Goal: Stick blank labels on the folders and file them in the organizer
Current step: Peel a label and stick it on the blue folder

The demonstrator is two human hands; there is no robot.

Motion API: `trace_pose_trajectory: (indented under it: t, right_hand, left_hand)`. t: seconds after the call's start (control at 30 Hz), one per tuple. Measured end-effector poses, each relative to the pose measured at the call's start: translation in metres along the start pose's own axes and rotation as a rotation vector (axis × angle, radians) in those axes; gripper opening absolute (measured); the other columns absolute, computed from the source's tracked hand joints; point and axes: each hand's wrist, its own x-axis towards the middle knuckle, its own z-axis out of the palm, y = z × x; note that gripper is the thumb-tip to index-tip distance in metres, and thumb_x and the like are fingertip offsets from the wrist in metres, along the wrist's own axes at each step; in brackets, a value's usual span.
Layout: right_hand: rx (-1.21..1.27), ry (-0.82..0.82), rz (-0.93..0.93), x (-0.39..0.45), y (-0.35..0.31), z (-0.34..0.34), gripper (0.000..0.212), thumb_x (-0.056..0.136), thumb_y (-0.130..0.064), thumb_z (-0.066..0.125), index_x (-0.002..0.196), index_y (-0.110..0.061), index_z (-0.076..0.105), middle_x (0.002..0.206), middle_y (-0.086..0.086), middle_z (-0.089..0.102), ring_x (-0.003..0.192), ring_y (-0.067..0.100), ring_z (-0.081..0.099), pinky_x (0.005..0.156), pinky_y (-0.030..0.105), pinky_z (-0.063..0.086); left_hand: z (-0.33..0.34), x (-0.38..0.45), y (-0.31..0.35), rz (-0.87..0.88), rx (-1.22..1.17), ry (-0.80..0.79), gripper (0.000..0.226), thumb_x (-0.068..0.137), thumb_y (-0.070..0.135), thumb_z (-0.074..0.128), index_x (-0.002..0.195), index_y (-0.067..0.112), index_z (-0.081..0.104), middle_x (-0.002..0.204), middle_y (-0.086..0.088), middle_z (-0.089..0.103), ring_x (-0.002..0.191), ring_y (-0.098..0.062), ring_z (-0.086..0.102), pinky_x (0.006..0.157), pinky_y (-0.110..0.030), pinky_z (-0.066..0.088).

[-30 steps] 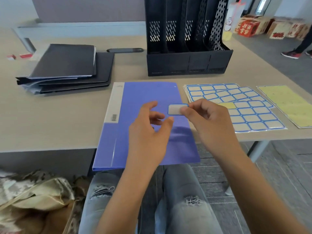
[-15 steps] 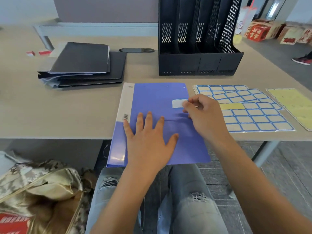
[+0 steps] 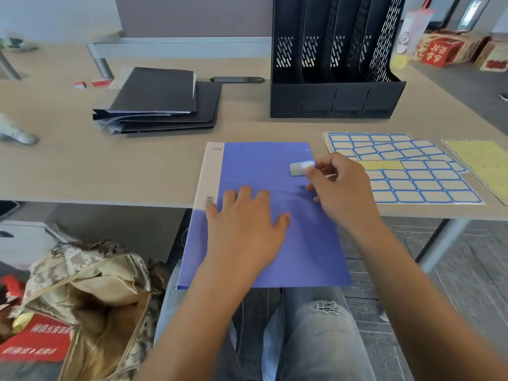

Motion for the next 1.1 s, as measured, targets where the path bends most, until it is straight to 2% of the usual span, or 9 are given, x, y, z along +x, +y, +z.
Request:
trace_pose_trajectory:
  t: [0.1,0.2,0.33,0.43,0.5,0.7,0.9,0.93,1.1]
  right_hand:
    - [0.015,0.006,-0.01,0.02,-0.003,0.0,0.009,0.094,-0.034,0.068,0.089,-0.027,0.064,0.088,-0.005,0.074,0.087,0.021,0.074,0.084,0.052,0.061]
    - [0.006,0.008,-0.009,0.035,0.0,0.003,0.011,0.095,-0.032,0.068,0.087,-0.031,0.06,0.087,-0.009,0.072,0.085,0.018,0.072,0.085,0.048,0.06]
    - [-0.013,0.049,-0.008,0.038,0.013,0.009,0.007,0.097,-0.027,0.066,0.094,-0.026,0.061,0.085,-0.016,0.068,0.082,0.003,0.065,0.077,0.031,0.051]
    - [-0.017,0.076,-0.019,0.037,0.02,0.011,0.008,0.099,-0.027,0.066,0.095,-0.024,0.06,0.083,-0.019,0.066,0.078,-0.006,0.06,0.068,0.015,0.041]
    - [-0.01,0.091,-0.023,0.038,0.021,0.013,0.011,0.099,-0.031,0.067,0.095,-0.023,0.06,0.083,-0.016,0.068,0.079,-0.001,0.063,0.069,0.02,0.044]
    - [-0.064,0.122,-0.042,0.036,0.023,0.02,0.013,0.1,-0.035,0.065,0.095,-0.024,0.059,0.084,-0.013,0.072,0.081,0.01,0.068,0.071,0.032,0.05]
    - [-0.129,0.09,-0.064,0.033,0.026,0.023,0.009,0.099,-0.032,0.067,0.102,-0.029,0.058,0.095,-0.017,0.069,0.079,-0.002,0.062,0.064,0.013,0.037]
    - [-0.127,0.091,-0.06,0.032,0.025,0.023,0.01,0.098,-0.032,0.067,0.102,-0.029,0.058,0.096,-0.017,0.069,0.079,-0.002,0.062,0.065,0.014,0.037]
    - [-0.149,0.116,-0.073,0.031,0.022,0.023,0.021,0.094,-0.035,0.069,0.111,-0.029,0.057,0.112,-0.011,0.064,0.092,0.014,0.064,0.077,0.037,0.051]
  left_hand:
    - [-0.02,0.037,-0.004,-0.022,-0.105,0.01,0.041,0.102,0.04,0.045,0.138,0.022,0.048,0.135,-0.005,0.052,0.125,-0.029,0.046,0.094,-0.044,0.042]
    - [-0.024,0.087,-0.006,0.006,-0.091,0.04,0.04,0.1,0.028,0.048,0.139,0.018,0.049,0.138,-0.007,0.051,0.129,-0.029,0.045,0.095,-0.044,0.043]
    - [-0.018,0.146,-0.006,0.091,-0.073,0.072,0.046,0.099,0.022,0.049,0.144,0.015,0.047,0.143,-0.008,0.048,0.132,-0.028,0.043,0.105,-0.045,0.04]
    - [-0.007,0.176,-0.012,0.166,-0.012,0.013,0.046,0.102,0.028,0.043,0.147,0.015,0.046,0.145,-0.009,0.047,0.134,-0.029,0.042,0.109,-0.046,0.036]
    - [0.002,0.186,-0.017,0.214,0.02,-0.01,0.043,0.105,0.032,0.039,0.142,0.015,0.05,0.139,-0.008,0.048,0.13,-0.029,0.043,0.105,-0.046,0.037]
    - [0.018,0.195,-0.024,0.293,-0.013,0.097,0.038,0.104,0.037,0.041,0.13,0.017,0.059,0.123,-0.004,0.051,0.118,-0.024,0.044,0.097,-0.042,0.038]
    - [0.019,0.195,-0.021,0.296,-0.046,0.16,0.032,0.102,0.04,0.043,0.117,0.016,0.059,0.118,-0.002,0.054,0.112,-0.024,0.047,0.095,-0.04,0.037]
    - [0.018,0.195,-0.021,0.297,-0.053,0.169,0.031,0.101,0.04,0.044,0.115,0.017,0.058,0.117,-0.001,0.054,0.11,-0.024,0.048,0.094,-0.04,0.037]
    - [0.012,0.191,-0.018,0.304,-0.115,0.222,0.028,0.095,0.045,0.05,0.105,0.02,0.055,0.104,0.003,0.063,0.104,-0.024,0.047,0.095,-0.04,0.035]
